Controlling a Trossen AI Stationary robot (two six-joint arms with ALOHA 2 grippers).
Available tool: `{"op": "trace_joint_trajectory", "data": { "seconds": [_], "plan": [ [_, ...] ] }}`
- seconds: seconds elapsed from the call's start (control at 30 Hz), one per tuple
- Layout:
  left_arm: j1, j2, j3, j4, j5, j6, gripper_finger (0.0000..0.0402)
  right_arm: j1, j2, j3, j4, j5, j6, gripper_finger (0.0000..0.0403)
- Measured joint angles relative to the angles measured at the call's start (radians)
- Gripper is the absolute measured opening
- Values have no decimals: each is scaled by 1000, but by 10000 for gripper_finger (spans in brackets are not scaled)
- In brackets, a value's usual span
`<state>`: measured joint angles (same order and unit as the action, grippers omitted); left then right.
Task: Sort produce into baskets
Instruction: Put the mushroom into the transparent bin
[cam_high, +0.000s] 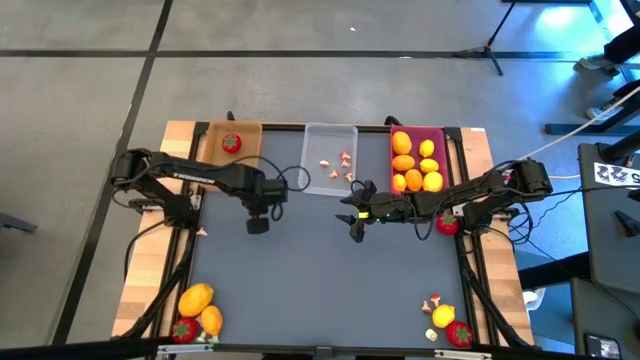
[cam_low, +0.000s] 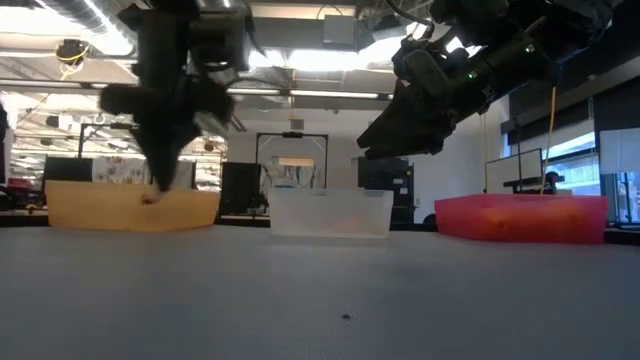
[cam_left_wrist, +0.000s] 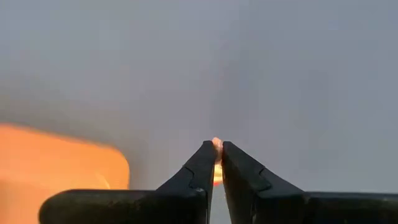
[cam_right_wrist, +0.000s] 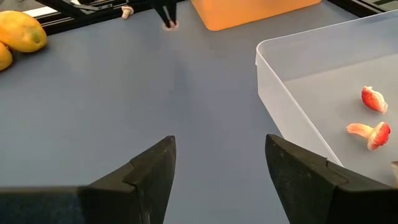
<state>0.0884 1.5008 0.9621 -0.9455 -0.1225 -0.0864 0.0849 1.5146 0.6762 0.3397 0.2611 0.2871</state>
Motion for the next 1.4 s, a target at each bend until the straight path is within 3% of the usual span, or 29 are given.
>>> {"op": "trace_joint_trajectory", "data": {
  "seconds": [0.37, 0.9, 1.03, 1.2, 1.4],
  "plan": [
    [96, -28, 0, 399, -4, 77, 22, 0, 0, 0, -1, -3, 22, 243],
    [171, -28, 0, 833, -11, 105, 30, 0, 0, 0, -6, -18, 30, 243],
    [196, -28, 0, 853, -26, 58, 68, 0, 0, 0, -6, -18, 30, 243],
    [194, -29, 0, 838, -23, 36, 149, 0, 0, 0, -6, -18, 30, 243],
    [139, -102, 1, 702, -17, 61, 205, 0, 0, 0, -12, -19, 30, 243]
  ]
}}
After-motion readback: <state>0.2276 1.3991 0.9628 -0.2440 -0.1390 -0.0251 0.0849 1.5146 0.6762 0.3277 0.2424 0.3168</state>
